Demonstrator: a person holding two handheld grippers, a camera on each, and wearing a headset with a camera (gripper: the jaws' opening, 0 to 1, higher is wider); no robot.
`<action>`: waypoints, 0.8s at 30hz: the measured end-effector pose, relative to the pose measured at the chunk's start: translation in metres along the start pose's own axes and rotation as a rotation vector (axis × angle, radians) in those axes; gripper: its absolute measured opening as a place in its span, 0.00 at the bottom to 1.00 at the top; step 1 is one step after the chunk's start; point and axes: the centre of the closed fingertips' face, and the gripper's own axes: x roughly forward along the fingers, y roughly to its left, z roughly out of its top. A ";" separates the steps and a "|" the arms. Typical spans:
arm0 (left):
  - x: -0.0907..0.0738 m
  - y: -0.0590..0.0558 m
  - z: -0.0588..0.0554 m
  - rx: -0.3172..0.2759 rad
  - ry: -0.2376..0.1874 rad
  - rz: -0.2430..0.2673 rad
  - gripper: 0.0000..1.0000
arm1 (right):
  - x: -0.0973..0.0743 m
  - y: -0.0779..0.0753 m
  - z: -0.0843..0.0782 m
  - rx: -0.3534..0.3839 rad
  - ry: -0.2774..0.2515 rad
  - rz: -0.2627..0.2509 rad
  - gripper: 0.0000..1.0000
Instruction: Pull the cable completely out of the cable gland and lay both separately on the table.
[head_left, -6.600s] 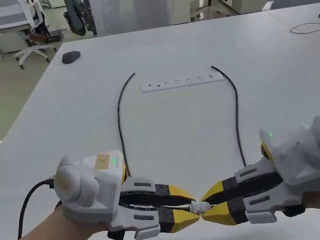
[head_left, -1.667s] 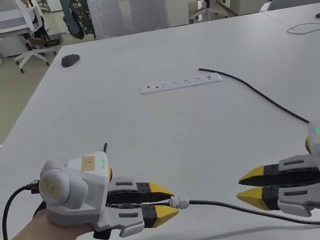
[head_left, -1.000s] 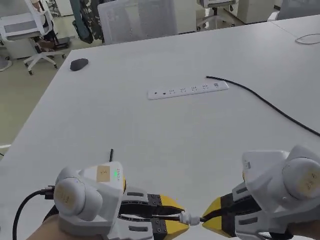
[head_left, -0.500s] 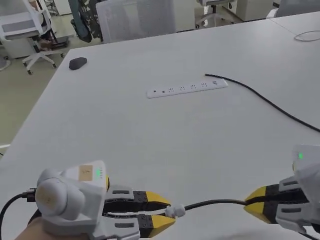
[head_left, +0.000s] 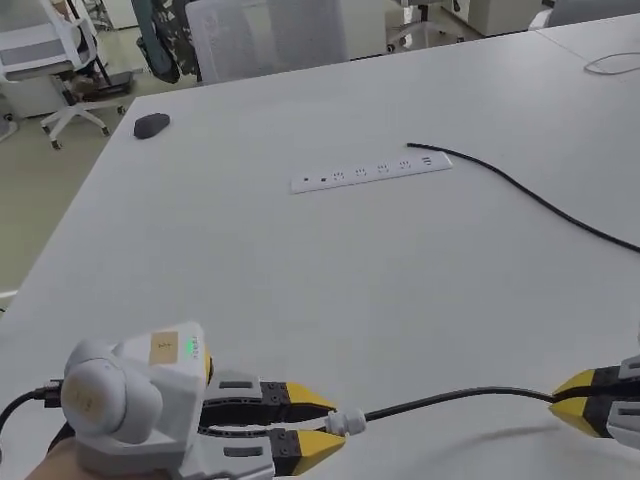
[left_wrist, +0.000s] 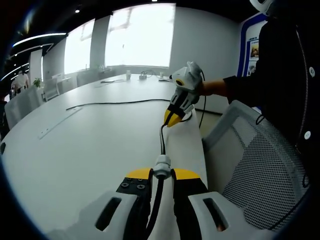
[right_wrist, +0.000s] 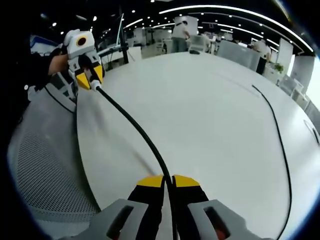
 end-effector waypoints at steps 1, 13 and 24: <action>0.000 0.000 0.000 0.003 0.003 0.000 0.16 | 0.000 0.001 0.000 -0.004 0.007 -0.001 0.04; 0.003 -0.005 -0.002 0.031 0.025 -0.010 0.15 | -0.006 0.087 0.098 -0.171 -0.233 0.266 0.30; 0.005 -0.007 0.005 0.070 0.024 -0.017 0.16 | 0.025 0.132 0.119 -0.407 -0.204 0.370 0.12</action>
